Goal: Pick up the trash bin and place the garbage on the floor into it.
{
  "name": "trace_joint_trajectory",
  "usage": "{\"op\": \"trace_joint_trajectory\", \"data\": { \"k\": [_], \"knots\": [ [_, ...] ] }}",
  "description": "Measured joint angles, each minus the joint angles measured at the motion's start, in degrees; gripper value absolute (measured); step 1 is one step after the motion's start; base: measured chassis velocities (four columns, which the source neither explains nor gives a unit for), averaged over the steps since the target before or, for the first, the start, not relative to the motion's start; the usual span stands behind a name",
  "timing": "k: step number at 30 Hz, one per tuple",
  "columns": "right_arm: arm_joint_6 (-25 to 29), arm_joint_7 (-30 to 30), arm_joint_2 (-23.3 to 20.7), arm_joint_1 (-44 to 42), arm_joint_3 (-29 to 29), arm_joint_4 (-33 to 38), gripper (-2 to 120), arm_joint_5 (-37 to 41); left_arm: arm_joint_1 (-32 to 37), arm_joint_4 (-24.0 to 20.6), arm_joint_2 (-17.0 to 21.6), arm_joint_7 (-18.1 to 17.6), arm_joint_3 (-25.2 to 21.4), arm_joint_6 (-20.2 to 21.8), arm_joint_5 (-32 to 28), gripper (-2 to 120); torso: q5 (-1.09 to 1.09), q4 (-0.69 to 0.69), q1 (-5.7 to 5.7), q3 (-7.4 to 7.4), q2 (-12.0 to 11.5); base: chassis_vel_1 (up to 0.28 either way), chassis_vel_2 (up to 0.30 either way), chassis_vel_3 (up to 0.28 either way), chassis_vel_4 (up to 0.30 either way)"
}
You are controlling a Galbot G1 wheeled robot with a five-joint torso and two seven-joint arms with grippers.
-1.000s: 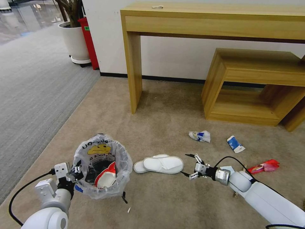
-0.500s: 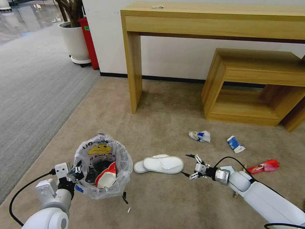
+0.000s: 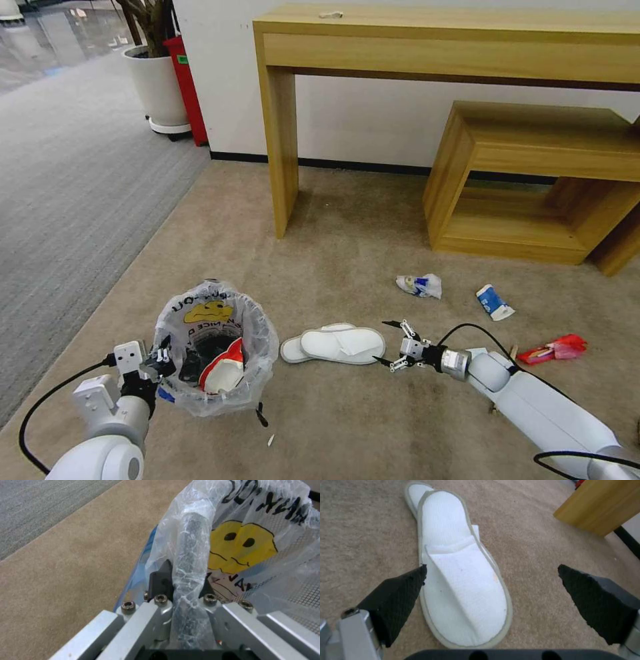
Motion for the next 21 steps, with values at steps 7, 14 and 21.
{"op": "trace_joint_trajectory", "data": {
  "k": [7, 14, 21],
  "knots": [
    [0.2, 0.0, 1.8, 1.2, -1.0, -2.5, 100, 0.2, -0.2, 0.0, 0.2, 0.0, 0.0, 0.0, -0.2, 3, 0.0, 0.0, 0.0, 0.0, 0.0, 0.0, 0.0, 0.0, 0.0],
    [0.6, -0.1, 3.3, 1.8, -1.9, -5.2, 100, 0.1, -0.4, 0.0, 0.2, 0.0, 0.0, 0.0, -0.4, 3, 0.0, 0.0, 0.0, 0.0, 0.0, 0.0, 0.0, 0.0, 0.0],
    [1.0, -0.3, 4.9, 2.6, -2.5, -7.6, 100, -0.1, -0.5, 0.3, 0.3, 0.0, 0.0, -0.1, -0.5, 3, 0.0, 0.0, 0.0, 0.0, 0.0, 0.0, 0.0, 0.0, 0.0]
  ]
}}
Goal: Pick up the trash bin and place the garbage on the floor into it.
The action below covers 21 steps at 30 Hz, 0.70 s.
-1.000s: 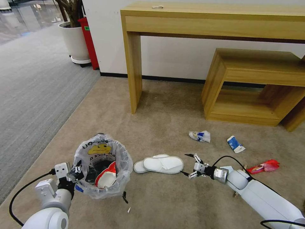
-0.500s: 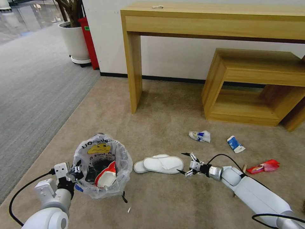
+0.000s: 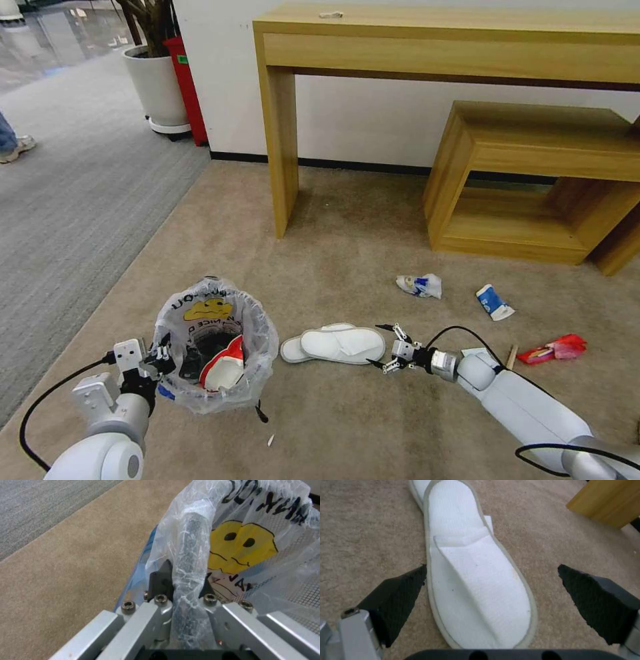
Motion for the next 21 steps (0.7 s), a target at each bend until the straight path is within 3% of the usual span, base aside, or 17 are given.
{"op": "trace_joint_trajectory", "data": {
  "k": [21],
  "knots": [
    [1.1, -0.7, 5.0, 2.6, 0.1, -7.1, 100, -0.6, 0.2, 0.2, 0.4, 0.0, -0.3, -0.4, -0.4, 3, 0.01, 0.0, 0.0, 0.0, 0.0, 0.0, 0.0, 0.0, 0.0]
  ]
}}
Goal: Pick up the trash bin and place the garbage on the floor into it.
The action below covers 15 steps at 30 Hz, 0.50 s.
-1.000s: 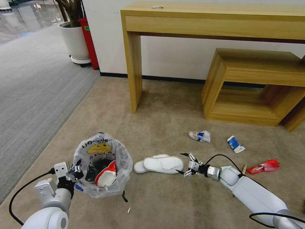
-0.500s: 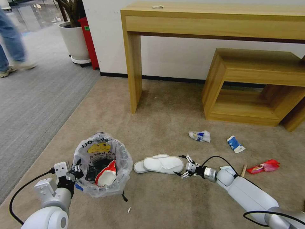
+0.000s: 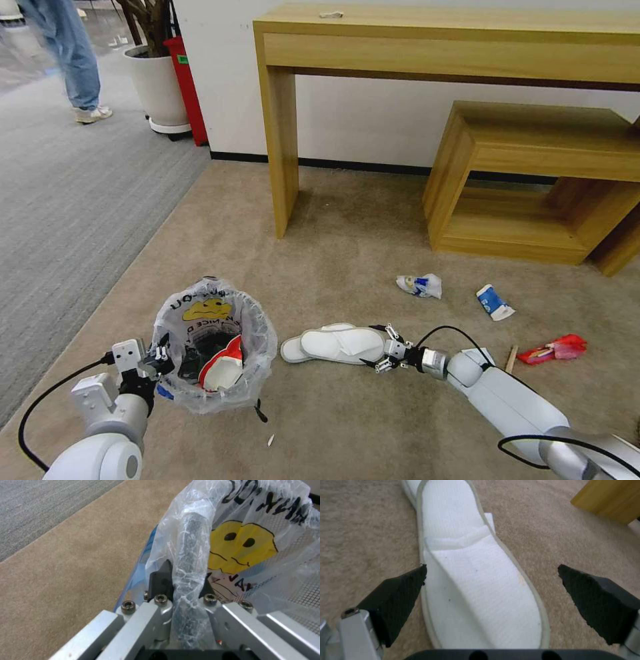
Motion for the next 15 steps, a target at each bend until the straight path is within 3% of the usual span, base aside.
{"op": "trace_joint_trajectory", "data": {
  "k": [15],
  "knots": [
    [1.1, -0.4, 2.9, 0.9, 1.3, -4.4, 99, -1.3, 0.2, -0.4, -0.1, 0.0, 0.2, -0.4, -0.1, 3, 0.0, 0.01, 0.0, 0.0, 0.0, 0.0, 0.0, 0.0, 0.0]
  ]
}}
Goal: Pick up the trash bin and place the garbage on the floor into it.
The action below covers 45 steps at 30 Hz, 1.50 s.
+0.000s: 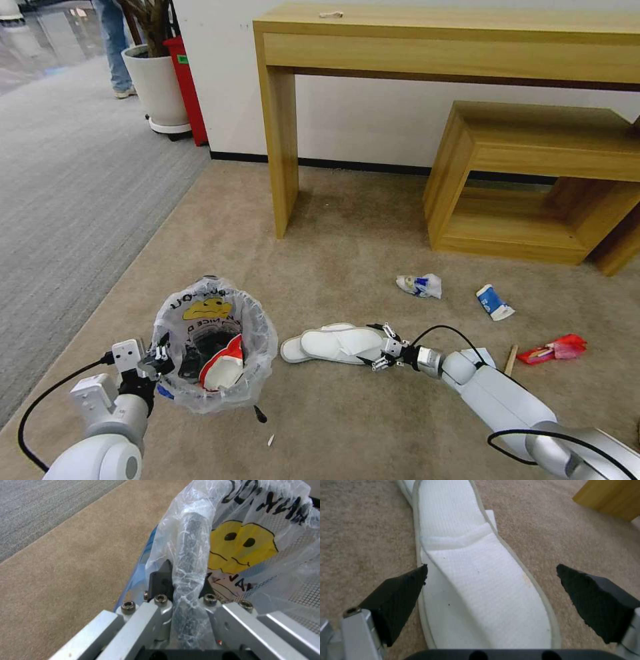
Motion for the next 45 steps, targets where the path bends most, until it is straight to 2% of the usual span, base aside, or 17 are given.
{"op": "trace_joint_trajectory", "data": {
  "k": [20, 32, 35, 39, 43, 44, 45],
  "knots": [
    [0.9, -0.5, 5.0, 1.6, 1.1, -5.2, 97, -2.0, -0.1, 0.4, 0.1, 0.1, 0.1, -0.6, -0.1, 3, -0.01, 0.0, 0.0, 0.0, 0.0, 0.0, 0.0, 0.0, 0.0],
    [0.9, -0.7, 4.9, 1.0, 2.6, -5.7, 95, -2.9, -0.5, 1.0, 0.2, 0.1, 0.2, -0.7, -0.2, 3, 0.0, -0.01, 0.0, 0.0, 0.0, 0.0, 0.0, 0.0, 0.0],
    [1.0, -0.7, 4.6, 0.6, 3.3, -5.6, 86, -3.1, -0.5, 1.0, 0.2, 0.1, 0.2, -0.8, -0.2, 3, 0.0, -0.01, 0.0, 0.0, 0.0, 0.0, 0.0, 0.0, 0.0],
    [1.0, -0.7, 4.5, 0.5, 3.6, -5.5, 82, -3.2, -0.5, 1.1, 0.1, 0.1, 0.3, -0.9, -0.1, 3, 0.0, 0.0, 0.0, 0.0, 0.0, 0.0, 0.0, 0.0, 0.0],
    [1.1, -0.7, 4.1, 0.3, 4.0, -5.4, 61, -3.3, -0.5, 1.1, 0.0, 0.1, 0.4, -1.1, 0.0, 3, 0.0, -0.01, 0.0, 0.0, 0.0, 0.0, 0.0, 0.0, 0.0],
    [1.1, -0.7, 4.1, 0.3, 4.0, -5.4, 61, -3.3, -0.5, 1.1, 0.0, 0.1, 0.4, -1.1, 0.0, 3, 0.0, -0.01, 0.0, 0.0, 0.0, 0.0, 0.0, 0.0, 0.0],
    [1.2, -0.7, 4.0, 0.3, 4.1, -5.4, 57, -3.3, -0.4, 1.0, 0.0, 0.1, 0.4, -1.2, 0.0, 3, 0.0, 0.0, 0.0, 0.0, 0.0, 0.0, 0.0, 0.0, 0.0]
  ]
}}
